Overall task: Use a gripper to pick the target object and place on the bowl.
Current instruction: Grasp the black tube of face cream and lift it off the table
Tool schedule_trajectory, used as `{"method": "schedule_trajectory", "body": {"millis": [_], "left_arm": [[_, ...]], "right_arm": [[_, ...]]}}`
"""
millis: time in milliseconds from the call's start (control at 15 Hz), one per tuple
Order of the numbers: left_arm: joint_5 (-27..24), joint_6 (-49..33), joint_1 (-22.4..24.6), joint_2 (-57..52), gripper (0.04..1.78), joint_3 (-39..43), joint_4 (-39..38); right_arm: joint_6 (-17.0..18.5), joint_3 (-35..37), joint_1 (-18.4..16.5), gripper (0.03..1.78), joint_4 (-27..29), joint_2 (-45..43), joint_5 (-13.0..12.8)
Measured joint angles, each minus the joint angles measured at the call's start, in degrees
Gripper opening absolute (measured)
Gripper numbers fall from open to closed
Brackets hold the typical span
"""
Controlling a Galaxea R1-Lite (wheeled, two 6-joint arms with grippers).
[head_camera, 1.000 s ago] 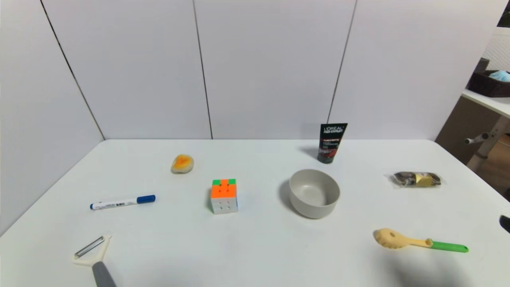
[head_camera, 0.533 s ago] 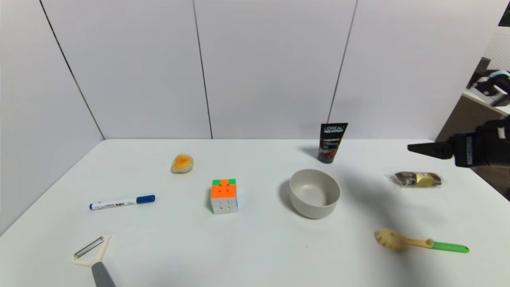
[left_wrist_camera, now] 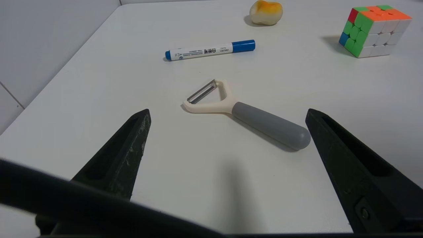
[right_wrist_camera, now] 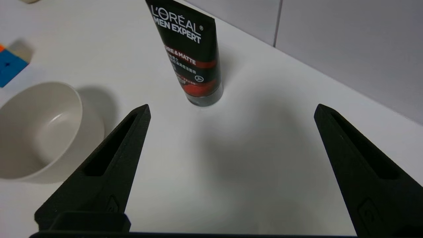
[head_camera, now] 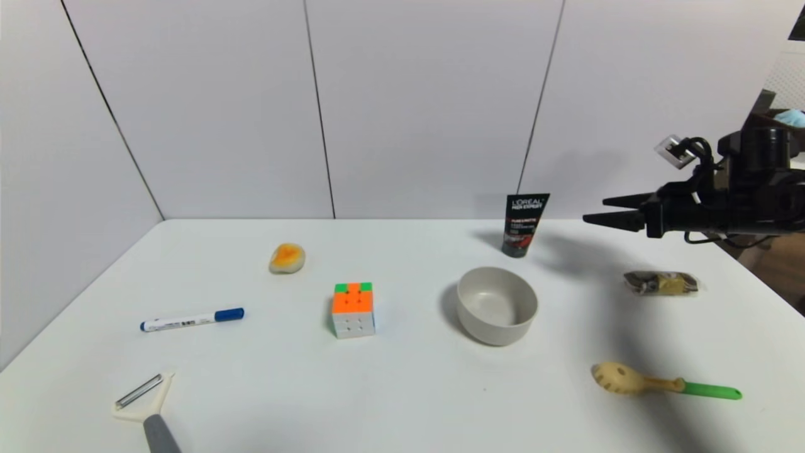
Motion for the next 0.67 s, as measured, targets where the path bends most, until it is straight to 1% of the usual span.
{"method": "schedule_trajectory", "body": {"millis": [67,133,200,400,467,667], "left_arm": [[0.0,0.0,0.0,0.0,1.69,0.0,0.0],[0.0,0.0,0.0,0.0,1.69,0.0,0.0],[0.0,0.0,0.0,0.0,1.69,0.0,0.0],[0.0,0.0,0.0,0.0,1.69,0.0,0.0],[0.0,0.0,0.0,0.0,1.69,0.0,0.0],[0.0,0.0,0.0,0.0,1.69,0.0,0.0]], "right_arm": [[-2.4,-1.4,-1.0,1.71,-0.5,2.0,4.1],[-4.6,-2.6,-1.7,1.71,-1.2,3.9,7.2],[-5.3,-3.5,-2.0,1.71,-3.0,5.3,9.3],[-5.5,-4.3,-2.1,1.71,-8.1,8.1,15.4],[-5.6,-4.4,-1.9,1.71,-8.9,8.7,16.4],[-5.6,-5.6,-0.7,1.71,-11.0,11.2,17.0]]}}
